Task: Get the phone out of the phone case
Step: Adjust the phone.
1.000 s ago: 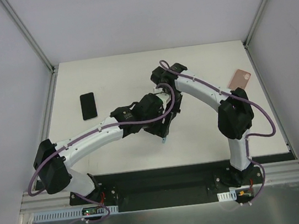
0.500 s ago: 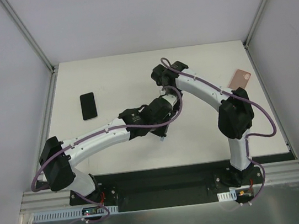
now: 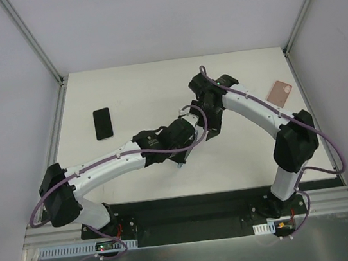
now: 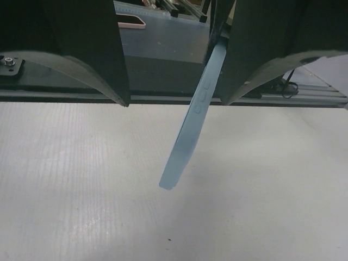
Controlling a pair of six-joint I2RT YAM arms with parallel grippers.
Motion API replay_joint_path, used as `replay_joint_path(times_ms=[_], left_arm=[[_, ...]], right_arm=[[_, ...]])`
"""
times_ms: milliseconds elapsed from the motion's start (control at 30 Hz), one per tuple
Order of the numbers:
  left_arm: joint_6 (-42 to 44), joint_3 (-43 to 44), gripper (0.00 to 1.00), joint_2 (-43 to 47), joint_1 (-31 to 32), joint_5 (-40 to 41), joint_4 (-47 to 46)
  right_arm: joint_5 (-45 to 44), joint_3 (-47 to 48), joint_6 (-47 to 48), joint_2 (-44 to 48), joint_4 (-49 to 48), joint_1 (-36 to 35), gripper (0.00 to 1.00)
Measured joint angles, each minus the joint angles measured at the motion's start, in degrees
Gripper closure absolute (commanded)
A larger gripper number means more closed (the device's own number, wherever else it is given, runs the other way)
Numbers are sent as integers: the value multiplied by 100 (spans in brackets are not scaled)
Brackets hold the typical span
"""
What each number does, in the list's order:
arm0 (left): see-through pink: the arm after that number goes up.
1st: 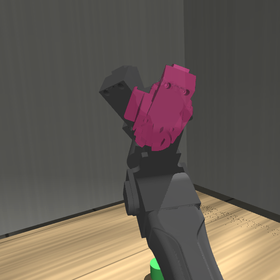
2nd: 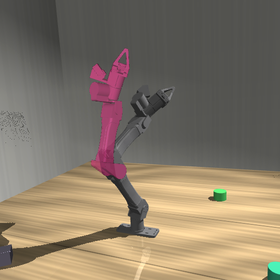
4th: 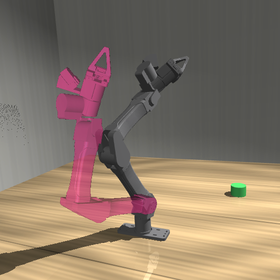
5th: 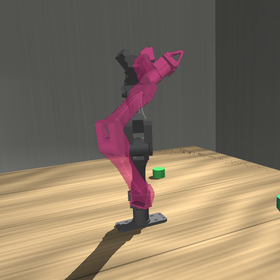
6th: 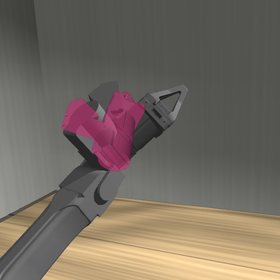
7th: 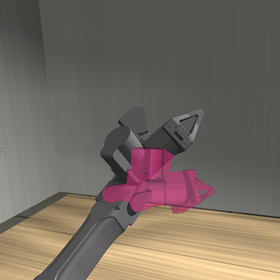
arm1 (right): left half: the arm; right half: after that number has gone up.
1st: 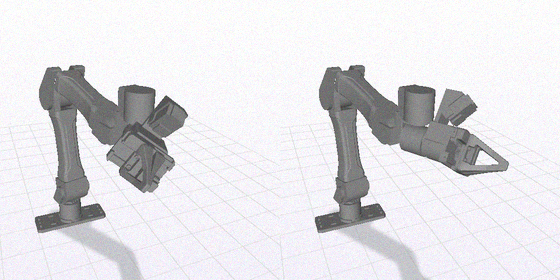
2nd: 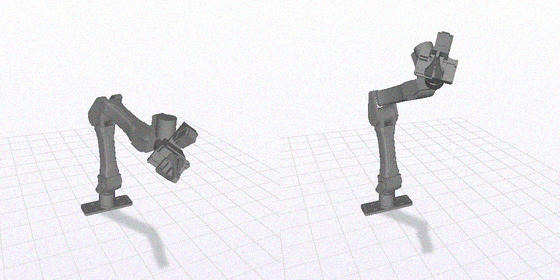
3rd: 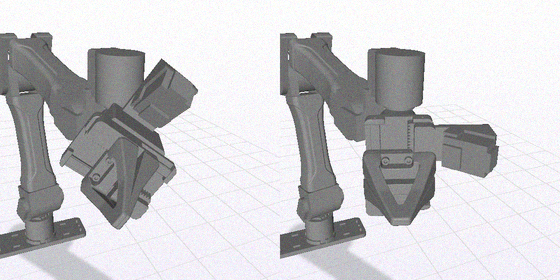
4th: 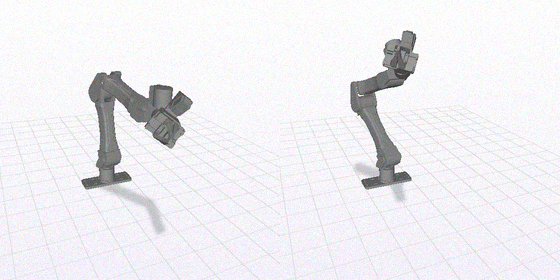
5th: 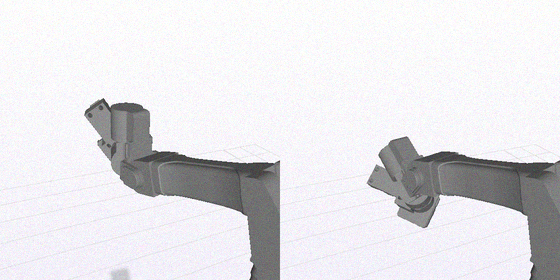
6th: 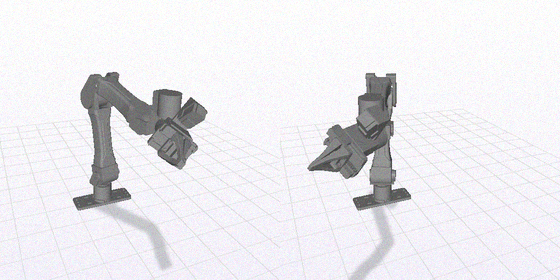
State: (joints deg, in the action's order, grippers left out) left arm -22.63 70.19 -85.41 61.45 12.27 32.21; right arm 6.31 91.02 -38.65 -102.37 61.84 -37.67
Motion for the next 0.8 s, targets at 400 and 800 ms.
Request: replay_joint_path(times_ms=[400, 800], left_arm=[[-310, -1617, 100, 1759, -1705, -2157, -708], [-2411, -2892, 100, 2371, -3257, -4817, -3545]], right_arm=[[997, -2260, 938, 2514, -2671, 918, 33], [2592, -4642, 295, 3110, -6122, 1071, 32]])
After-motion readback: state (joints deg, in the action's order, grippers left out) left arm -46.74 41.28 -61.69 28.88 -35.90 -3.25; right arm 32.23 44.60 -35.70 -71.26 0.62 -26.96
